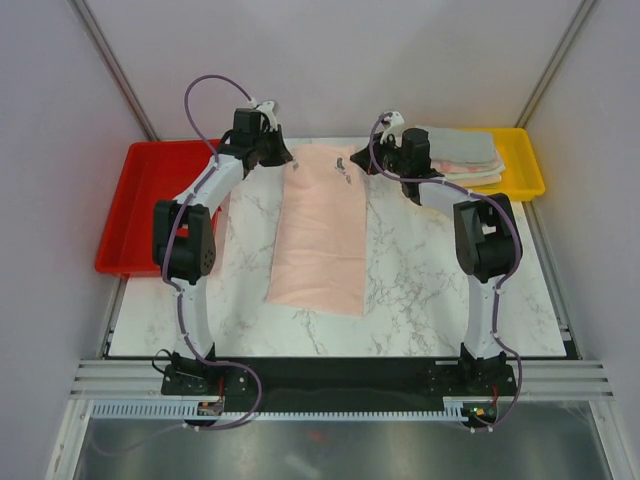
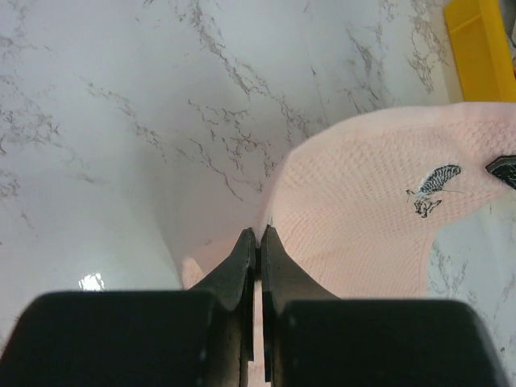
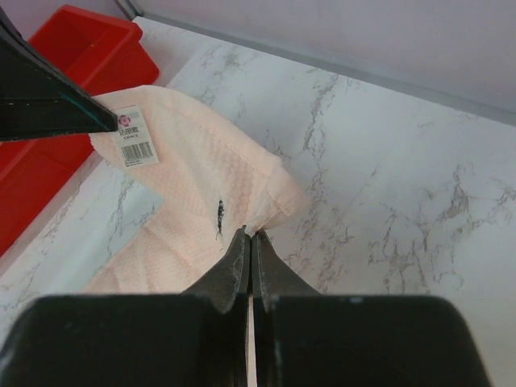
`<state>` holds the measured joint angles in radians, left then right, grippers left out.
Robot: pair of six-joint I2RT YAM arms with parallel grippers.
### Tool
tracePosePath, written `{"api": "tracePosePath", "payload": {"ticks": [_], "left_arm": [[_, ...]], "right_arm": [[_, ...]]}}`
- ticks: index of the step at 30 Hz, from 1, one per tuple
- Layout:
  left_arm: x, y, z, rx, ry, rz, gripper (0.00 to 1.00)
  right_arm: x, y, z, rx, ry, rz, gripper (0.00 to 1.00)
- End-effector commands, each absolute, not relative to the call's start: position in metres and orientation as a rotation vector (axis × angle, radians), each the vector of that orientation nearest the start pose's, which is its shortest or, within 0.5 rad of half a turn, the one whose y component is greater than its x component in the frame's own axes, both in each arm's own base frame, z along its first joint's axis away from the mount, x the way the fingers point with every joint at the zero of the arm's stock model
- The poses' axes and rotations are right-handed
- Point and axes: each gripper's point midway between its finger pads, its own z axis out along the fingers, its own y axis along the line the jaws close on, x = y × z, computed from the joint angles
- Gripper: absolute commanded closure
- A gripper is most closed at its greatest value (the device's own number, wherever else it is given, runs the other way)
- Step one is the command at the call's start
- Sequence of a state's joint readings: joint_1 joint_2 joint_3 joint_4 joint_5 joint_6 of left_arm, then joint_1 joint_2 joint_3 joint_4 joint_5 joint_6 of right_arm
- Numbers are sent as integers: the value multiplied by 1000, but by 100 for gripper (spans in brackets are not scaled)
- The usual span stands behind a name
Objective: Fold and stack the towels
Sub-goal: Fold the towel
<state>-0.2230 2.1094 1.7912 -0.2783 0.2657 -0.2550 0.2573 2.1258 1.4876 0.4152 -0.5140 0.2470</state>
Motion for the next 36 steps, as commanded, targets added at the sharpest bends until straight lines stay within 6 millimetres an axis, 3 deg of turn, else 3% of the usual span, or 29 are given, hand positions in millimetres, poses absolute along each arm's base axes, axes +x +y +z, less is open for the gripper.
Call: {"api": "tracePosePath", "payload": {"ticks": [1, 3, 5, 6, 7, 9, 10, 11, 12, 13, 14, 15, 16, 18, 19, 21, 24, 30, 34, 36], "left_arm": [[560, -191, 199, 286, 2058, -550, 98], [551, -189, 198, 297, 2076, -547, 98], [538, -187, 202, 304, 2080, -547, 98], [533, -187, 204, 315, 2078, -544, 98], [528, -184, 203, 312, 2086, -538, 98], [510, -181, 204, 316, 2102, -536, 98], [504, -181, 205, 321, 2103, -537, 98], [493, -180, 192, 330, 2135, -542, 98], [483, -181, 197, 350, 2130, -556, 98], [472, -179, 182, 353, 2167, -560, 98], [466, -179, 178, 357, 2181, -569, 98], [457, -178, 181, 360, 2186, -573, 98], [446, -178, 170, 359, 2219, -576, 98], [436, -174, 168, 331, 2237, -546, 98], [425, -171, 166, 323, 2255, -533, 98], [417, -166, 163, 292, 2278, -515, 98], [395, -168, 157, 297, 2307, -559, 98], [354, -167, 147, 293, 2380, -550, 98], [328, -165, 127, 281, 2445, -554, 98], [320, -162, 120, 272, 2466, -533, 98]], "right_arm": [[549, 257, 194, -505, 1645, 863, 100], [540, 256, 205, -512, 1633, 871, 100], [527, 254, 200, -514, 1657, 886, 100], [520, 252, 214, -518, 1636, 883, 100], [512, 249, 205, -510, 1662, 881, 100], [499, 247, 215, -512, 1660, 878, 100], [492, 244, 208, -515, 1684, 876, 100], [486, 244, 208, -519, 1693, 882, 100], [478, 243, 213, -520, 1692, 885, 100], [468, 242, 200, -517, 1725, 896, 100], [460, 241, 196, -518, 1744, 902, 100], [452, 241, 204, -517, 1732, 903, 100], [439, 241, 190, -512, 1769, 916, 100], [423, 241, 195, -504, 1766, 927, 100], [412, 243, 184, -500, 1796, 934, 100], [398, 245, 183, -505, 1813, 949, 100], [369, 250, 165, -503, 1866, 981, 100], [334, 258, 154, -515, 1887, 1003, 100], [308, 262, 139, -524, 1920, 1020, 100], [302, 260, 141, -517, 1907, 1019, 100]]}}
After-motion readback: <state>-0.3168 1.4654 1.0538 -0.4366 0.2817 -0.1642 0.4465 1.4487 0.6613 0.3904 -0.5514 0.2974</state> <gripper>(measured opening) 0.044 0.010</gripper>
